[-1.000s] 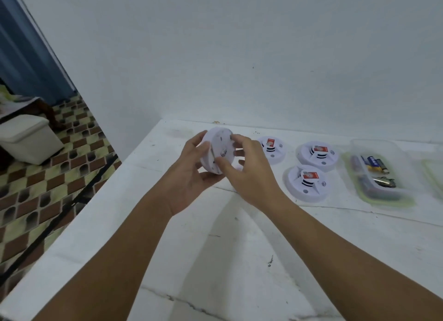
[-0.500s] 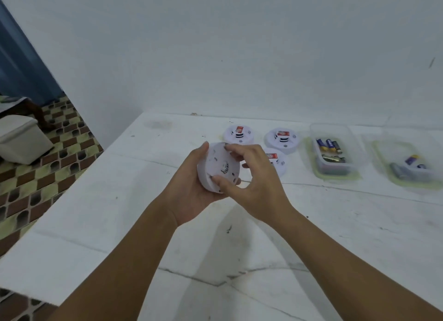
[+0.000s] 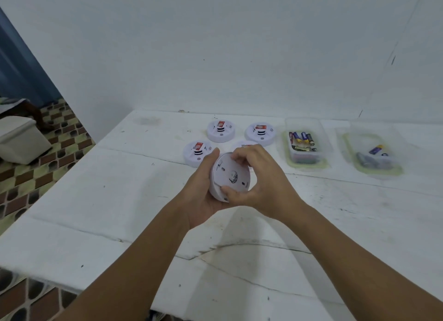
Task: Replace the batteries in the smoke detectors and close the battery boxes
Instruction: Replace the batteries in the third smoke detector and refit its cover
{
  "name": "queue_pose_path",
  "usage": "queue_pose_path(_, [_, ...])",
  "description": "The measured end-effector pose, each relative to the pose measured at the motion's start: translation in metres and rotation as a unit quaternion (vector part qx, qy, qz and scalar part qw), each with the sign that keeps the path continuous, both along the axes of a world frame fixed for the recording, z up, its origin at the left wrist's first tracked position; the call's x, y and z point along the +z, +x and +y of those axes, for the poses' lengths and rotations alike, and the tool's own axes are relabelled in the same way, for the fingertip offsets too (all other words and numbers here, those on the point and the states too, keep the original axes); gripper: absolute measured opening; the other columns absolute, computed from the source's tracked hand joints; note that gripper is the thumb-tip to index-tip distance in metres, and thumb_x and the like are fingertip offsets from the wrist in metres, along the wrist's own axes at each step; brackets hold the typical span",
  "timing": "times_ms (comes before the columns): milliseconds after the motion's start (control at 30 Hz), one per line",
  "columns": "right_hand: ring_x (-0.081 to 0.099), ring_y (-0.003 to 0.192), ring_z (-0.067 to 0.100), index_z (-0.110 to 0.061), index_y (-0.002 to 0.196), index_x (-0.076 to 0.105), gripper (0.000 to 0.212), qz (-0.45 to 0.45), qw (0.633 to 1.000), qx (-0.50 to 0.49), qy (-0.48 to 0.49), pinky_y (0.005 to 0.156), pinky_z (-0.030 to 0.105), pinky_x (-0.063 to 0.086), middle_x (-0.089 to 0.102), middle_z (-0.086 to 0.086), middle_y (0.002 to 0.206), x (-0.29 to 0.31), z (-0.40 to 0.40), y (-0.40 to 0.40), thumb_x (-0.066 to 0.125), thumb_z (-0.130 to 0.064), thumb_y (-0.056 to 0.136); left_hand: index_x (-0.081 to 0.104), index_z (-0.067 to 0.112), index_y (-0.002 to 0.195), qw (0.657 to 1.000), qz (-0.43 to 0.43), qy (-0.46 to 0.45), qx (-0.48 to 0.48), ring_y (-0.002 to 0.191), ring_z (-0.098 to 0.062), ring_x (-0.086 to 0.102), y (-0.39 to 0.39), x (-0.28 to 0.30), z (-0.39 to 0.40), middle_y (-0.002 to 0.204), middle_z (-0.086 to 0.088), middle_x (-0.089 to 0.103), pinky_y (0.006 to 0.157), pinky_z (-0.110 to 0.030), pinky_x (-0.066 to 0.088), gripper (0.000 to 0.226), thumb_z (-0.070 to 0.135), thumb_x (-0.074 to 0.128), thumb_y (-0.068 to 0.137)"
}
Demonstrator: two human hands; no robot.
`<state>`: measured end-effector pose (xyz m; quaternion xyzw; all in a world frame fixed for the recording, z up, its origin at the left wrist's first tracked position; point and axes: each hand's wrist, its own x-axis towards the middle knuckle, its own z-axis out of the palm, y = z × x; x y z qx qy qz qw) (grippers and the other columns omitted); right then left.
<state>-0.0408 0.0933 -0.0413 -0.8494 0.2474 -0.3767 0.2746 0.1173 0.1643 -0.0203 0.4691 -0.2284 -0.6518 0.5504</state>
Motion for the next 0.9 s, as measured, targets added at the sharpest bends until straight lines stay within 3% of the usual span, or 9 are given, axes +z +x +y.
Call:
queue_pose_path(200, [0.054,0.101,0.012,-0.018,0.118,0.056,0.062,-0.065,0.996,-0.056,-0.002,0.082,0.017,0.042,0.054,-0.005,0.11,-0.009,0.006,-0.013,0.08,-0.048,0.069,0.067,0.017,0.136,1.0,-0.017,-0.005,0.017,0.124,-0.032,0.066,-0.016,0.002,-0.002,0.132,-0.014,0.07,0.105,-0.057,0.052,0.058,0.06,0.047,0.102])
queue_pose_path(300, [0.057,0.099,0.012,-0.025,0.115,0.055,0.058,-0.161,0.977,-0.103,0.097,0.08,0.017,0.044,0.059,-0.006,0.109,-0.01,0.01,-0.023,0.081,-0.043,0.067,0.068,0.017,0.13,0.998,-0.001,-0.011,0.068,0.117,-0.037,0.069,-0.017,-0.001,-0.004,0.124,-0.016,0.074,0.098,-0.059,0.056,0.052,0.056,0.05,0.102])
queue_pose_path(367, [0.058,0.099,0.012,-0.029,0.115,0.054,0.056,-0.163,0.968,-0.127,0.145,0.079,0.014,0.044,0.06,-0.008,0.109,-0.011,0.007,-0.032,0.082,-0.042,0.068,0.074,0.018,0.119,0.994,0.016,-0.013,0.11,0.115,-0.041,0.068,-0.015,-0.004,-0.006,0.123,-0.018,0.074,0.096,-0.06,0.056,0.044,0.054,0.055,0.101])
queue_pose_path(433, [0.057,0.098,0.008,-0.032,0.116,0.054,0.055,-0.109,0.97,-0.146,0.161,0.077,0.012,0.043,0.059,-0.011,0.109,-0.019,0.002,-0.041,0.085,-0.038,0.071,0.079,0.019,0.106,0.991,0.019,-0.013,0.128,0.113,-0.042,0.067,-0.014,-0.009,-0.007,0.119,-0.018,0.075,0.099,-0.061,0.054,0.04,0.051,0.057,0.1])
queue_pose_path(500, [0.055,0.099,0.008,-0.031,0.118,0.054,0.053,-0.041,0.97,-0.162,0.176,0.077,0.017,0.045,0.056,-0.012,0.109,-0.031,-0.001,-0.045,0.085,-0.039,0.075,0.076,0.018,0.108,0.988,0.015,-0.011,0.151,0.11,-0.041,0.067,-0.014,-0.014,-0.009,0.11,-0.016,0.078,0.099,-0.061,0.054,0.036,0.049,0.058,0.101])
queue_pose_path(633, [0.047,0.115,0.018,-0.025,0.133,0.055,0.061,0.161,0.958,-0.192,0.137,0.095,0.033,0.045,0.051,-0.005,0.119,-0.054,-0.005,-0.052,0.074,-0.051,0.082,0.084,0.024,0.089,0.987,0.039,-0.034,0.154,0.107,-0.04,0.066,-0.015,-0.017,-0.011,0.102,-0.013,0.079,0.103,-0.059,0.052,0.038,0.046,0.056,0.102])
queue_pose_path(700, [0.044,0.118,0.021,-0.025,0.14,0.054,0.063,0.229,0.949,-0.195,0.092,0.1,0.035,0.043,0.049,-0.002,0.126,-0.058,-0.004,-0.052,0.07,-0.055,0.087,0.084,0.02,0.093,0.987,0.059,-0.033,0.146,0.107,-0.04,0.066,-0.017,-0.019,-0.013,0.104,-0.014,0.079,0.103,-0.059,0.052,0.039,0.046,0.056,0.1])
queue_pose_path(800, [0.046,0.119,0.02,-0.026,0.14,0.057,0.057,0.14,0.967,-0.2,0.069,0.101,0.036,0.044,0.05,-0.001,0.126,-0.055,-0.002,-0.048,0.07,-0.051,0.09,0.075,0.01,0.118,0.988,0.081,-0.014,0.128,0.11,-0.043,0.065,-0.021,-0.024,-0.017,0.116,-0.022,0.075,0.097,-0.057,0.055,0.045,0.046,0.06,0.096])
queue_pose_path(900, [0.054,0.103,0.012,-0.025,0.131,0.061,0.044,0.018,0.982,-0.18,0.047,0.089,0.026,0.047,0.056,-0.007,0.113,-0.045,-0.003,-0.04,0.073,-0.04,0.092,0.081,0.009,0.108,0.991,0.09,-0.006,0.098,0.107,-0.038,0.063,-0.027,-0.028,-0.021,0.114,-0.021,0.073,0.097,-0.055,0.054,0.044,0.045,0.064,0.088])
